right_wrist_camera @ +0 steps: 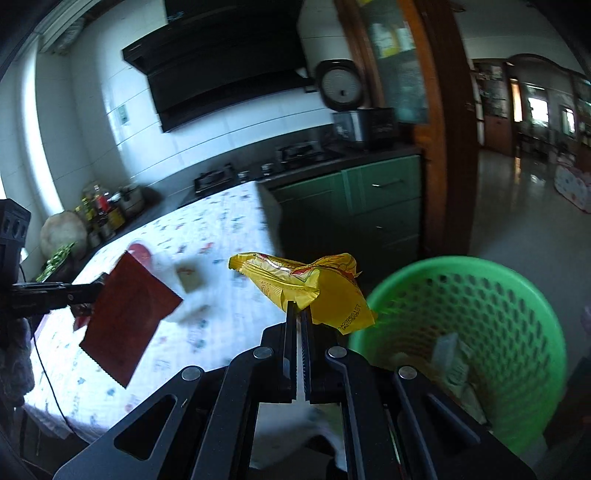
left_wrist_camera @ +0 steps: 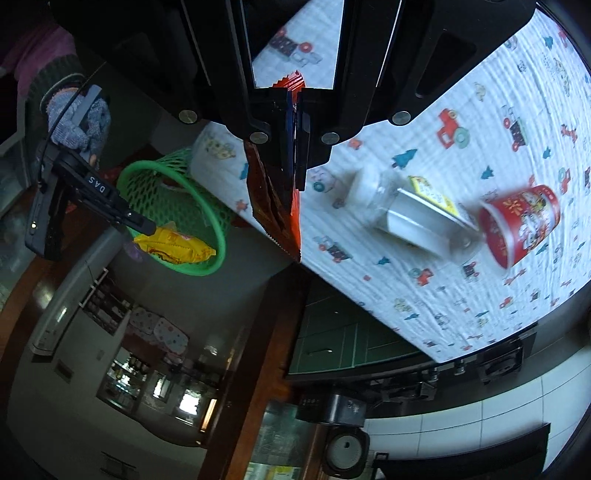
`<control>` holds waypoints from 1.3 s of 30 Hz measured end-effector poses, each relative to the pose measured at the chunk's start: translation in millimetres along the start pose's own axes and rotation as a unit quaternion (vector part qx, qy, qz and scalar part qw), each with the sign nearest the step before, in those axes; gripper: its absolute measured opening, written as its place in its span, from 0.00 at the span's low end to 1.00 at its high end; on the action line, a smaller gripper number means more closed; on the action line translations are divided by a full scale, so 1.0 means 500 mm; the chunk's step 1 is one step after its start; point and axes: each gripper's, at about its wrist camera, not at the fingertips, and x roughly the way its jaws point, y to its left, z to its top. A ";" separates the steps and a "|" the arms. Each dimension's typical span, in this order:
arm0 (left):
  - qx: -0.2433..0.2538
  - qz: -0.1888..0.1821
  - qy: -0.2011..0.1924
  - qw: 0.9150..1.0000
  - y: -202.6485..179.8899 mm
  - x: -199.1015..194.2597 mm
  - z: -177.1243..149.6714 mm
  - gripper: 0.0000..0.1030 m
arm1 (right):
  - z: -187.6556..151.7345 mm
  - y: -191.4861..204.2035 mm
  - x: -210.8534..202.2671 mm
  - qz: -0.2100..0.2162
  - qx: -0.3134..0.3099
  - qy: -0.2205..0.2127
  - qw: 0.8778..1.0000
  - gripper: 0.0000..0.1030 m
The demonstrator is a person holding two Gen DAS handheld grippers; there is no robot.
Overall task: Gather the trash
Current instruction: 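Carry the wrapper and yellow bag to the green basket and release both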
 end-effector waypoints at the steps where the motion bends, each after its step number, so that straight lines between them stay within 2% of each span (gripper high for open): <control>1: 0.006 -0.007 0.000 1.000 -0.020 0.010 0.009 0.00 | -0.005 -0.019 -0.007 -0.008 0.007 0.001 1.000 0.02; 11: 0.039 -0.055 0.017 0.998 -0.159 0.114 0.079 0.00 | -0.048 -0.180 -0.038 -0.099 0.053 0.013 0.994 0.03; 16: 0.060 -0.063 0.026 0.996 -0.217 0.165 0.106 0.00 | -0.057 -0.238 -0.026 -0.122 0.070 0.028 0.990 0.03; 19: 0.064 -0.067 0.033 0.995 -0.245 0.196 0.124 0.00 | -0.061 -0.265 -0.015 -0.135 0.080 0.036 0.987 0.07; 22: 0.065 -0.070 0.041 0.995 -0.268 0.226 0.133 0.00 | -0.066 -0.275 -0.012 -0.138 0.083 0.040 0.986 0.09; 24: 0.068 -0.071 0.048 0.994 -0.282 0.248 0.138 0.00 | -0.068 -0.278 -0.013 -0.145 0.079 0.039 0.986 0.17; 28: 0.069 -0.074 0.055 0.993 -0.304 0.281 0.138 0.00 | -0.071 -0.278 -0.034 -0.149 0.071 0.031 0.986 0.22; 30: 0.064 -0.077 0.060 0.993 -0.304 0.297 0.134 0.00 | -0.068 -0.275 -0.046 -0.147 0.073 0.023 0.986 0.31; 36: 0.053 -0.084 0.080 0.992 -0.329 0.343 0.117 0.00 | -0.075 -0.265 -0.083 -0.136 0.074 0.005 0.988 0.43; 39: 0.057 -0.082 0.085 0.991 -0.339 0.359 0.107 0.02 | -0.082 -0.253 -0.092 -0.138 0.066 0.002 0.988 0.44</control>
